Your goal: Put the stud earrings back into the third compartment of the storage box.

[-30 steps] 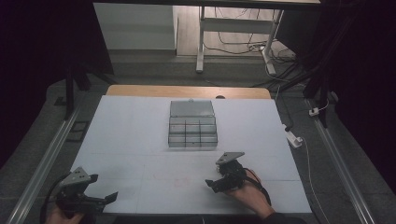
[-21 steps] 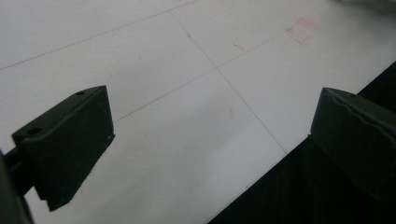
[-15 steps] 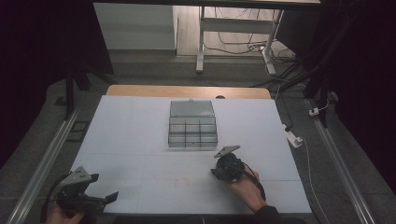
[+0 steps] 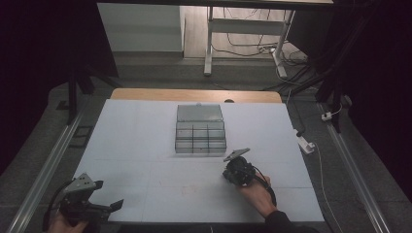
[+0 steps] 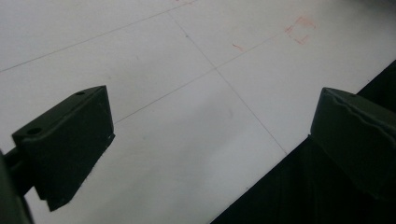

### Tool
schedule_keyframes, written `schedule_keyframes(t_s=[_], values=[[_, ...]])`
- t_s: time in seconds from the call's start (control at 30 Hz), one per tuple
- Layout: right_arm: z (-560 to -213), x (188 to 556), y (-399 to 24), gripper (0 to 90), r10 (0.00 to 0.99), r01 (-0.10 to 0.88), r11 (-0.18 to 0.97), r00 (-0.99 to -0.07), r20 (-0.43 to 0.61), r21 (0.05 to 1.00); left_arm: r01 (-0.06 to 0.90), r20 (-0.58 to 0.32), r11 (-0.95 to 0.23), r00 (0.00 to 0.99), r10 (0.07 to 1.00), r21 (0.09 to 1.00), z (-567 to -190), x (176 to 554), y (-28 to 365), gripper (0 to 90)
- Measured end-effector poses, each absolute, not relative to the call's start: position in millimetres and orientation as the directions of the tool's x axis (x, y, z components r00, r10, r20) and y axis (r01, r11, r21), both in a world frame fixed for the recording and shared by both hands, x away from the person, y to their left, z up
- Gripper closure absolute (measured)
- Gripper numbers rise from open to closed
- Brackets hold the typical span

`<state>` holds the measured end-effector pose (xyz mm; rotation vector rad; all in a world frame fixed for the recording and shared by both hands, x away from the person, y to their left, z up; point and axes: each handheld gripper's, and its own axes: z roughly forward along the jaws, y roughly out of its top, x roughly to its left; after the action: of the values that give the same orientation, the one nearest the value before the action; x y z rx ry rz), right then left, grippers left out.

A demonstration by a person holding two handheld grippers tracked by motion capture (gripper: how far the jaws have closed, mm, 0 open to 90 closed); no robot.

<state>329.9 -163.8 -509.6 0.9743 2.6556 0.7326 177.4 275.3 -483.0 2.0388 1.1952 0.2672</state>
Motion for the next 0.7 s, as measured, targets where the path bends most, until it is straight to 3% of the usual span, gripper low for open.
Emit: schedule_keyframes(t_s=[0.7], values=[[-481, 330, -171, 87.5, 0.657, 0.486, 0.604, -0.752, -0.049, 0.632, 0.665, -0.18, -0.293, 0.546, 0.818, 0.687, -483, 178, 275, 0.0]])
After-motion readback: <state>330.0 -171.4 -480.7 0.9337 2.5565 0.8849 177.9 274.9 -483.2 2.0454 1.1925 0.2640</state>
